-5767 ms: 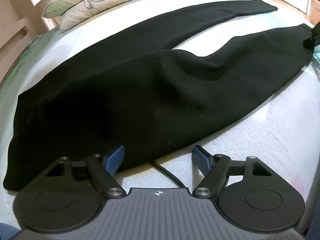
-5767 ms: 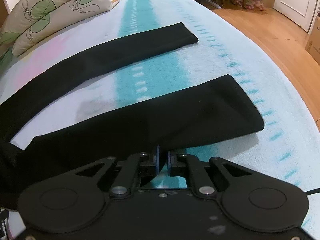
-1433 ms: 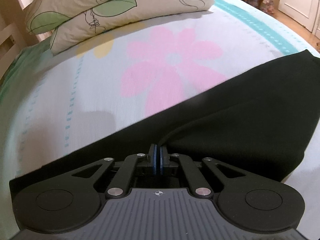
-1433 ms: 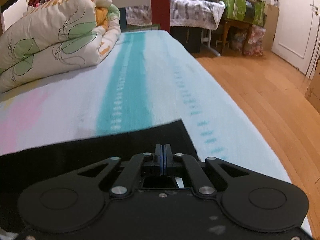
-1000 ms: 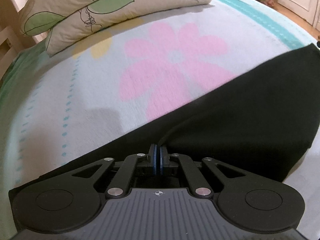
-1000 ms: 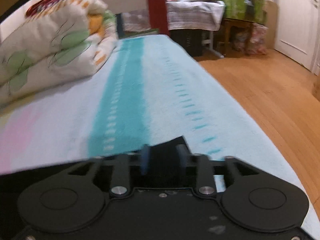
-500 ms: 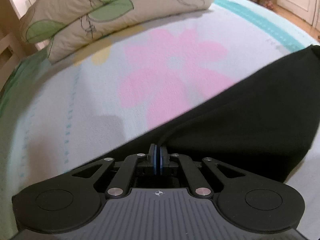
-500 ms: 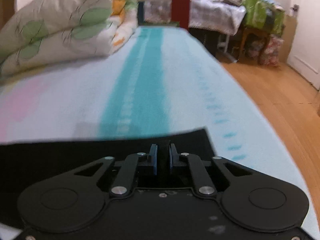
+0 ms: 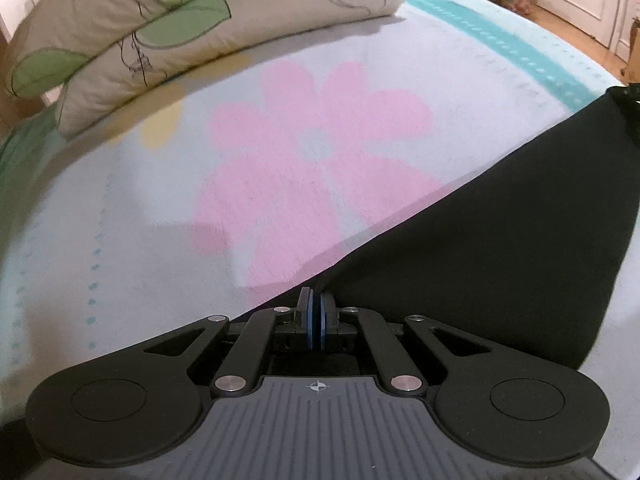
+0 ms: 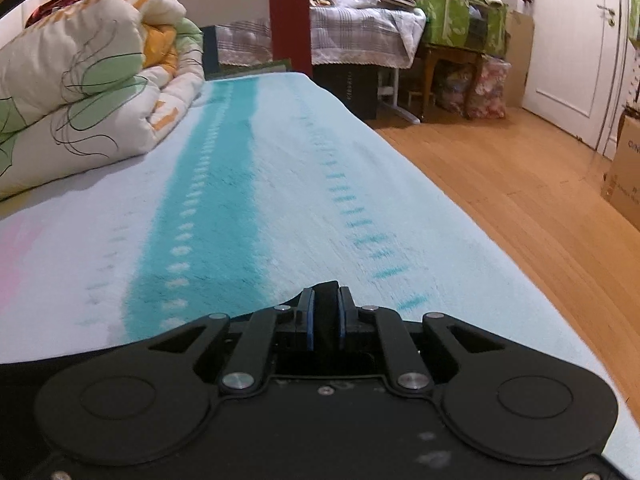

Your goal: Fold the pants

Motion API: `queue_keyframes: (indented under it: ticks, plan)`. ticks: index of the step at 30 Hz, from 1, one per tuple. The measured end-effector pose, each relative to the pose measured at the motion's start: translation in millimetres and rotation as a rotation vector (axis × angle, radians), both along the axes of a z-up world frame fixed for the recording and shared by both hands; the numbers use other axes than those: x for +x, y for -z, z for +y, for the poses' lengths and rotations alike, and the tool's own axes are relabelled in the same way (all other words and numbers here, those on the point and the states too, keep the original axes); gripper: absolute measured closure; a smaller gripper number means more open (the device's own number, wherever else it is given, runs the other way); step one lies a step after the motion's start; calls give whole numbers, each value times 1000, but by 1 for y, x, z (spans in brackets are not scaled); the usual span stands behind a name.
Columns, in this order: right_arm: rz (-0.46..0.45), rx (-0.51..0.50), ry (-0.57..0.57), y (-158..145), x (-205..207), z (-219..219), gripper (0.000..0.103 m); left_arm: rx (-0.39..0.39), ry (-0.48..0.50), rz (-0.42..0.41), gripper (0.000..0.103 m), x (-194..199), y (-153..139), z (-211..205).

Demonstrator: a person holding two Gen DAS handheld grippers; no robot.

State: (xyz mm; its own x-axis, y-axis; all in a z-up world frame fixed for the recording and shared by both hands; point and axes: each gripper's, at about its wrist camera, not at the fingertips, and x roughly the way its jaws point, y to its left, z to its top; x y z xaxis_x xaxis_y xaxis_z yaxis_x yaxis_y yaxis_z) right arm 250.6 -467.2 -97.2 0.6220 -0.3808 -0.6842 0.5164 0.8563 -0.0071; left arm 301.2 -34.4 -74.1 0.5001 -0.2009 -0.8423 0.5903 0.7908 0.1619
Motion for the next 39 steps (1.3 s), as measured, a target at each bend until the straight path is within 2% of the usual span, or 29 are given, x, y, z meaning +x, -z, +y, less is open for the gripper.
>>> queue_keyframes:
  ticks: [2, 3, 4, 6, 7, 9, 11, 15, 18, 22, 24, 30, 32, 36, 39]
  plan:
    - [3, -11, 1, 2, 1, 1, 89, 2, 1, 2, 98, 2, 3, 0]
    - [13, -26, -2, 4, 1, 3, 86, 5, 3, 0, 97, 1, 3, -1]
    - [32, -42, -3, 6, 3, 5, 79, 11, 2, -6, 95, 1, 3, -1]
    - [44, -58, -1, 7, 4, 6, 76, 18, 0, -15, 93, 0, 2, -2]
    - [43, -66, 11, 5, 3, 6, 71, 18, -3, -22, 91, 0, 0, -2]
    - [22, -98, 43, -3, -1, 9, 69, 13, -14, -54, 79, -3, -6, -1]
    - [-8, -155, 66, -15, -7, 17, 68, 9, -23, -99, 74, -4, -13, 0]
    - [-84, -189, 44, -45, -24, 36, 67, -33, -40, -147, 73, -5, -34, 4]
    - [-142, -141, -14, -69, -41, 60, 67, -66, -64, -154, 73, -14, -53, 15]
    - [-186, -58, -135, -88, -59, 103, 67, -40, -80, -145, 72, -37, -63, 34]
    - [-191, -25, -197, -93, -67, 127, 67, -29, -92, -113, 72, -52, -60, 48]
    - [-157, 140, -397, -98, -94, 214, 67, -38, -163, -14, 72, -89, -44, 88]
    - [-128, 160, -465, -94, -102, 245, 67, -46, -185, -3, 72, -96, -42, 100]
    - [-74, 256, -606, -82, -116, 308, 67, -85, -242, 19, 72, -92, -44, 121]
    - [-41, 320, -666, -72, -123, 344, 67, -122, -290, 41, 72, -80, -43, 133]
